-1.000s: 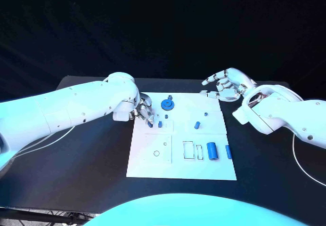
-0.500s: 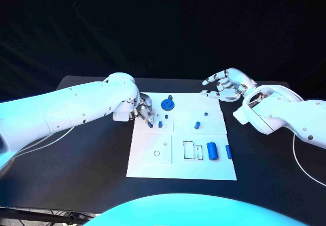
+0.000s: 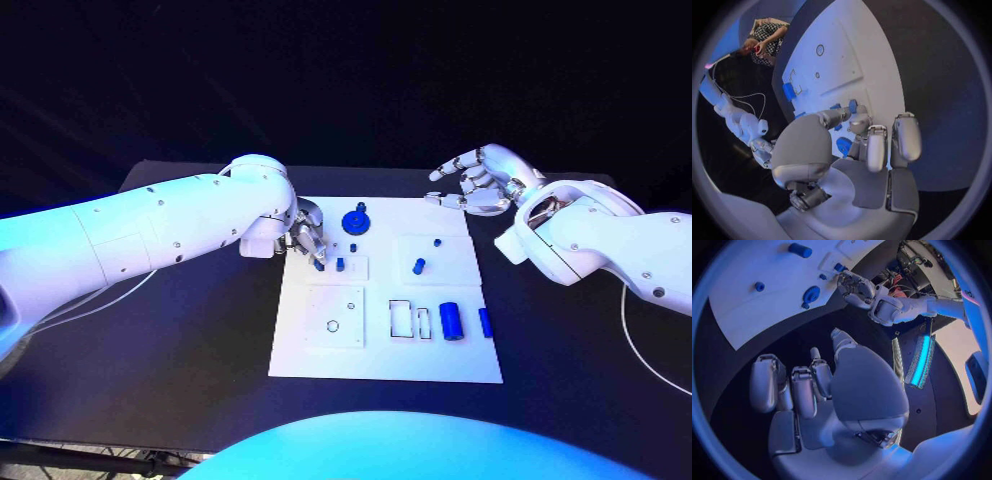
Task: Assemble the parts on the task board
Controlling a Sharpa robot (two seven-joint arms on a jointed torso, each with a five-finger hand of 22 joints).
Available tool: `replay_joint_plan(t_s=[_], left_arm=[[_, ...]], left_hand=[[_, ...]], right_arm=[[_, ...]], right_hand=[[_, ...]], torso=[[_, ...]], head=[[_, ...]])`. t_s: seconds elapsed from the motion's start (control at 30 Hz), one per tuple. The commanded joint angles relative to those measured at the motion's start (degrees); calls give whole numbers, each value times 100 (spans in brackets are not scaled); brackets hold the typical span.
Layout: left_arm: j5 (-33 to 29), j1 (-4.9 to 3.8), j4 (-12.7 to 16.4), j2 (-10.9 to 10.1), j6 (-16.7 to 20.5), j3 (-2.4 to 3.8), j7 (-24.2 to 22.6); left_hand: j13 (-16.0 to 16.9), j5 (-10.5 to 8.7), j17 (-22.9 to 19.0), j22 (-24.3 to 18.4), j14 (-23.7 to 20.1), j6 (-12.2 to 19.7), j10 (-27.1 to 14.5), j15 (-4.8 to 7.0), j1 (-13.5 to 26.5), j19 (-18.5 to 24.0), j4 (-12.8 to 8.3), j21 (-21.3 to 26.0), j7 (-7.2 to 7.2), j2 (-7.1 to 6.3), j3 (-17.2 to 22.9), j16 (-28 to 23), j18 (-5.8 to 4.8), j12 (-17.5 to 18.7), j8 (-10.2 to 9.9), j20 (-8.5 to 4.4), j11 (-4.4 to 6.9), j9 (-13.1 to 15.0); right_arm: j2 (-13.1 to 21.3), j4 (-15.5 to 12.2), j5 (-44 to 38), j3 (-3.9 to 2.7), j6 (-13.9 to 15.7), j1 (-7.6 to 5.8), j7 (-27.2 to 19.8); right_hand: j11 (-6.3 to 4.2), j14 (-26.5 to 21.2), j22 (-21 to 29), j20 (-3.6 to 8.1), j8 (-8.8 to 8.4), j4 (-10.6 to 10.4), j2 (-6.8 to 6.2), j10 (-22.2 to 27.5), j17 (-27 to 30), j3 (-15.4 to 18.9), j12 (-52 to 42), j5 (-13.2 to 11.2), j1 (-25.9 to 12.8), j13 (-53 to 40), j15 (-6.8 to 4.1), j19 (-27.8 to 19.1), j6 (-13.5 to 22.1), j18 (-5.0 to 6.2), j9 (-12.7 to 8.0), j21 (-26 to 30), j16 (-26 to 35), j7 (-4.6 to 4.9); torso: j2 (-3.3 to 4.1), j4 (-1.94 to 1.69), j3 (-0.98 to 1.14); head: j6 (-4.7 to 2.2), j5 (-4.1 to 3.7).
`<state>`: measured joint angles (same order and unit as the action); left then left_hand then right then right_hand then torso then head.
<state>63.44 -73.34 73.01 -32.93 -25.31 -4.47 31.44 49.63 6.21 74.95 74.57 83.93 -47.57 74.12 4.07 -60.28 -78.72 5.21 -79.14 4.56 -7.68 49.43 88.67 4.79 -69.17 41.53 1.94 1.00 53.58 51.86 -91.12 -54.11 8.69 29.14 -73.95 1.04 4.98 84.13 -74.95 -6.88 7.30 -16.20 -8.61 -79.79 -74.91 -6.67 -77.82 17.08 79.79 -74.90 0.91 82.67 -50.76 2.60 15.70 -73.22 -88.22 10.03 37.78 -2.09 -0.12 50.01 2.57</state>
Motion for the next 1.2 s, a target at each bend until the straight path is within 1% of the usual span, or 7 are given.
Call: replay_joint_plan(t_s=[0.03,0.23,0.33,0.4,0.53,0.9,1.2], left_arm=[[59,60,21,-1,-284,-37,49],[70,58,18,6,-279,-32,58],[68,58,12,12,-291,-23,61],[65,58,7,17,-306,-19,63],[54,57,3,21,-334,-14,69],[24,55,-17,38,-391,-6,89],[-7,54,-50,45,-348,-7,98]], left_hand=[[12,53,1273,15,533,-137,28,36,-38,-51,-698,-34,-153,15,746,6,-71,23,13,-6,28,78],[50,92,1283,25,536,-152,55,41,-37,-60,-707,-41,-159,4,756,11,-73,2,13,-8,34,90],[59,109,1286,17,537,-160,64,43,-35,-55,-710,-36,-162,0,759,12,-71,-3,13,-9,36,94],[62,122,1282,21,536,-167,69,45,-33,-58,-712,-39,-164,-4,761,10,-72,-5,12,-10,38,97],[67,153,1281,19,536,-180,78,48,-26,-57,-715,-38,-167,-12,766,9,-71,-7,9,-12,42,102],[117,251,1268,1,532,-215,111,58,22,-45,-709,-25,-176,-43,771,2,-66,-26,-15,-20,49,113],[91,187,1234,-25,522,-246,114,63,276,-25,-531,5,-200,-95,528,-19,-62,5,-162,-21,59,108]], right_arm=[[-4,-3,-55,-1,-36,3,-69],[-7,-2,-55,-1,-36,3,-70],[-9,-2,-55,-1,-37,3,-70],[-9,-1,-55,-1,-36,3,-70],[-8,-2,-55,-1,-35,3,-71],[0,-5,-55,-1,-31,3,-71],[4,-9,-55,-1,-30,3,-72]], right_hand=[[-9,460,-668,40,33,-27,-41,23,-971,-15,9,2,-37,-289,-33,-9,-28,105,-5,30,37,-22],[-9,460,-668,40,33,-27,-41,23,-971,-15,9,2,-37,-289,-33,-9,-28,105,-5,30,37,-22],[-9,460,-668,40,33,-27,-41,23,-971,-15,9,2,-37,-289,-33,-9,-28,105,-5,30,37,-22],[-9,460,-668,40,33,-27,-41,23,-971,-15,9,2,-37,-289,-33,-9,-28,105,-5,30,37,-22],[-9,460,-668,40,33,-27,-41,23,-971,-15,9,2,-37,-289,-33,-9,-28,105,-5,30,37,-22],[-9,459,-669,40,32,-26,-44,25,-967,-19,11,2,-40,-286,-33,-10,-24,105,-9,33,39,-21],[-9,459,-669,40,32,-26,-44,25,-967,-19,11,2,-40,-286,-33,-10,-24,105,-9,33,39,-21]], torso=[[0,2,2],[0,2,6],[0,3,8],[-1,3,11],[0,4,6],[-2,3,6],[-1,2,6]], head=[[-1,3],[-1,5],[-1,28],[-1,28],[-1,23],[-1,14],[-1,4]])
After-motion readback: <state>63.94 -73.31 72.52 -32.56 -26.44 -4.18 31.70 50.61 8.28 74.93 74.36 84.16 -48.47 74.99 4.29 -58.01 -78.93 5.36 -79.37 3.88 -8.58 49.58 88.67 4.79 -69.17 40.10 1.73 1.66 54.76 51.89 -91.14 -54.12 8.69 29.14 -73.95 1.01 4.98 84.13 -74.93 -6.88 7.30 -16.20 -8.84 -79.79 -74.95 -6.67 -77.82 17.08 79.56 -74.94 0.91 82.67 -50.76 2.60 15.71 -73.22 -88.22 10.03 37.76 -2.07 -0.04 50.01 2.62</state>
